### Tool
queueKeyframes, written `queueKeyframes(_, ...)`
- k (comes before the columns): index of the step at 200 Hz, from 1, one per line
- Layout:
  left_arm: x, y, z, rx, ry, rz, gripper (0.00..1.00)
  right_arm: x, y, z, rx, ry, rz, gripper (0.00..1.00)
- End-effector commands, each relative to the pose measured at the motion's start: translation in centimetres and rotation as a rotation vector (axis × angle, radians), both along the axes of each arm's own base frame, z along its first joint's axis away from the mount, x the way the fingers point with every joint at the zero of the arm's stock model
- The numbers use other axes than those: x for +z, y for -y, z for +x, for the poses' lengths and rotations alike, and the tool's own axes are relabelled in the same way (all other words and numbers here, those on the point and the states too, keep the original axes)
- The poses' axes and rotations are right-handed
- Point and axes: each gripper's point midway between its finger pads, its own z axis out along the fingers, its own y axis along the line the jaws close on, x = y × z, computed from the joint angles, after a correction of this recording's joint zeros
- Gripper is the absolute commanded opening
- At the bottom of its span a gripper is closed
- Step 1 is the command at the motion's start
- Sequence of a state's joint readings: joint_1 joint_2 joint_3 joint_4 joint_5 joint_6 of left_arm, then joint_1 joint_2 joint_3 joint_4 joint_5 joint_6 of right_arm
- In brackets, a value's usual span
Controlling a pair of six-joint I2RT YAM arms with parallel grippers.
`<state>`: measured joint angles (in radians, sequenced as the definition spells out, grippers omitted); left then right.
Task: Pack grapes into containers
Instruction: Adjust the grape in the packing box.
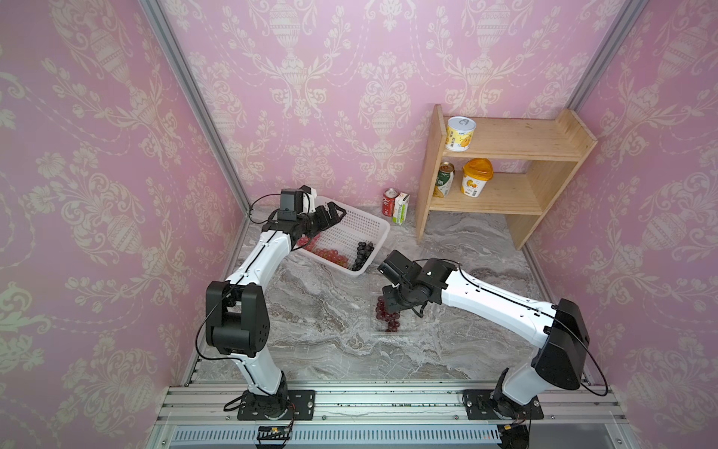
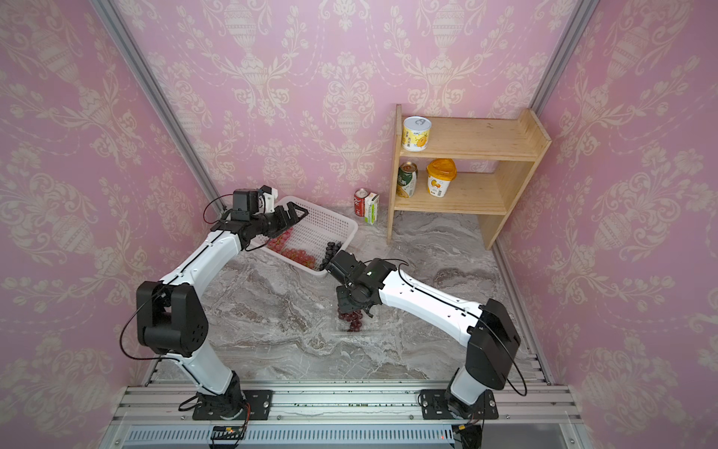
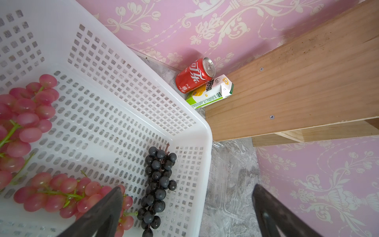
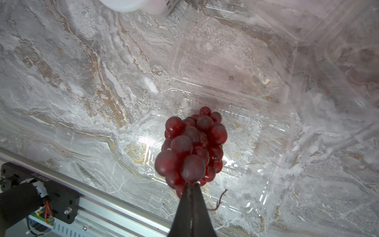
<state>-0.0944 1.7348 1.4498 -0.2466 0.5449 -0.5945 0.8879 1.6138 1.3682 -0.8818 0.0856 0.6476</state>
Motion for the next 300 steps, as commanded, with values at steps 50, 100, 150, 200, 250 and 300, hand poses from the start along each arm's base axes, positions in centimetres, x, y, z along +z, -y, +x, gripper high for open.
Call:
queueKeyframes(50,-0.3,0.1,-0.2,-0.008,-0.007,-0.018,0.99,-3.5,3.4,-0.2,-0.051,-0.07,-0.047,0.0)
queueKeyframes(100,-0.5,0.0,-0.1,-0.006,-0.011,-0.014,0.99,-5.7,1.9,-1.7,0.02,-0.148,-0.026,0.0)
queueKeyframes(150,-0.8,0.1,0.0,-0.007,-0.016,-0.015,0.99,-8.3,4.3,-3.0,0.007,-0.187,-0.122,0.0)
queueKeyframes(200,-1.0,0.1,0.0,-0.007,-0.021,-0.014,0.99,-9.2,3.5,-2.2,0.008,-0.188,-0.12,0.0)
queueKeyframes(250,-1.0,0.1,-0.1,-0.007,-0.019,-0.008,0.99,-7.9,0.6,-0.2,0.049,-0.155,-0.078,0.0)
queueKeyframes(300,-1.1,0.1,0.0,-0.008,-0.023,-0.011,0.99,-8.6,0.2,0.3,0.041,-0.16,-0.102,0.0)
